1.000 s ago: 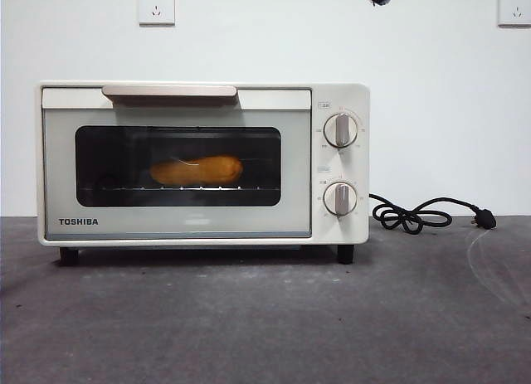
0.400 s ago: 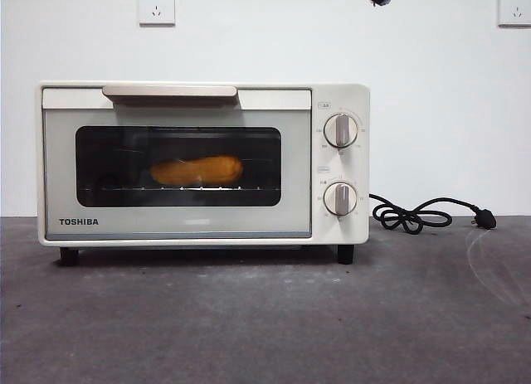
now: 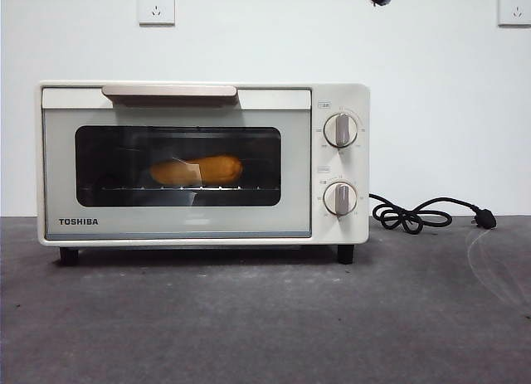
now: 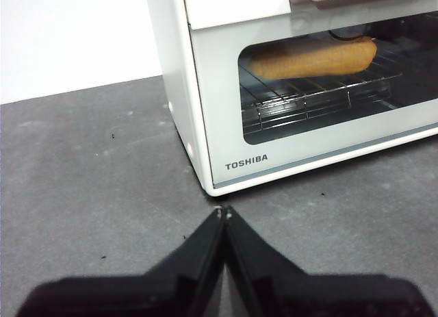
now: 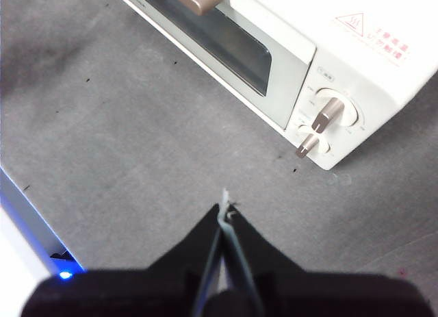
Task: Take the corn from the table,put the corn in the oven
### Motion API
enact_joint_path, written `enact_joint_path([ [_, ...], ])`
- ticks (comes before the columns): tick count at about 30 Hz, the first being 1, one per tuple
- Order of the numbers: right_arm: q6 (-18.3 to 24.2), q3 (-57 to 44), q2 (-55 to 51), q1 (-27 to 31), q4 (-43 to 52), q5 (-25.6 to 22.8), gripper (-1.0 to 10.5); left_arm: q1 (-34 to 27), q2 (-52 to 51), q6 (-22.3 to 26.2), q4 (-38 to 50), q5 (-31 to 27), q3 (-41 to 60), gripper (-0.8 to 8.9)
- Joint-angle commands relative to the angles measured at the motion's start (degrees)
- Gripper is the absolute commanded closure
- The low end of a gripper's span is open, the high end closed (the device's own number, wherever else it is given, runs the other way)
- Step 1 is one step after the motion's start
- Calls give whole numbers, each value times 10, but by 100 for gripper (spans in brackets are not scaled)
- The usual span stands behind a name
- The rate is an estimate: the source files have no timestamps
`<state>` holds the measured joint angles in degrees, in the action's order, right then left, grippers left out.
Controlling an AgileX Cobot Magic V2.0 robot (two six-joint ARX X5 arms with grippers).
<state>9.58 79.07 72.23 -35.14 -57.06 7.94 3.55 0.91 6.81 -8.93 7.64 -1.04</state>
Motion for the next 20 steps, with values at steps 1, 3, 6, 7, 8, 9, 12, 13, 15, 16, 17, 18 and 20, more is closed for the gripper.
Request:
enact_joint_path([
  [1, -5, 2, -1, 0, 3, 0, 946, 1, 0, -2, 4, -2, 5, 817],
  [3, -6, 2, -1, 0, 3, 0, 946, 1, 0, -2, 4, -2, 5, 817],
  [6, -6, 2, -1, 0, 3, 0, 946, 1, 0, -2, 4, -2, 5, 817],
  [7, -6, 2, -1, 0, 3, 0, 946, 1, 0, -2, 4, -2, 5, 817],
  [8, -6, 2, -1, 0, 3, 0, 946, 1, 0, -2, 4, -2, 5, 817],
  [9, -5, 2, -1, 0, 3, 0, 946, 1, 0, -2, 4, -2, 5, 817],
  [12, -5, 2, -1, 0, 3, 0, 946, 1, 0, -2, 4, -2, 5, 817],
  [13, -5, 2, -1, 0, 2, -1, 946, 1, 0, -2, 4, -2, 5, 817],
  [15, 1, 2, -1, 0, 2, -7, 946, 1, 0, -2, 4, -2, 5, 817],
  [16, 0, 2, -1, 0, 2, -14, 946, 1, 0, -2, 4, -2, 5, 817],
  [17, 0, 2, -1, 0, 3, -22, 946, 1, 0, -2, 4, -2, 5, 817],
  [18, 3, 2, 0, 0, 10, -28, 946, 1, 0, -2, 4, -2, 5, 817],
  [20, 21, -1, 0, 1, 33, -38, 946, 1, 0, -2, 4, -2, 5, 817],
])
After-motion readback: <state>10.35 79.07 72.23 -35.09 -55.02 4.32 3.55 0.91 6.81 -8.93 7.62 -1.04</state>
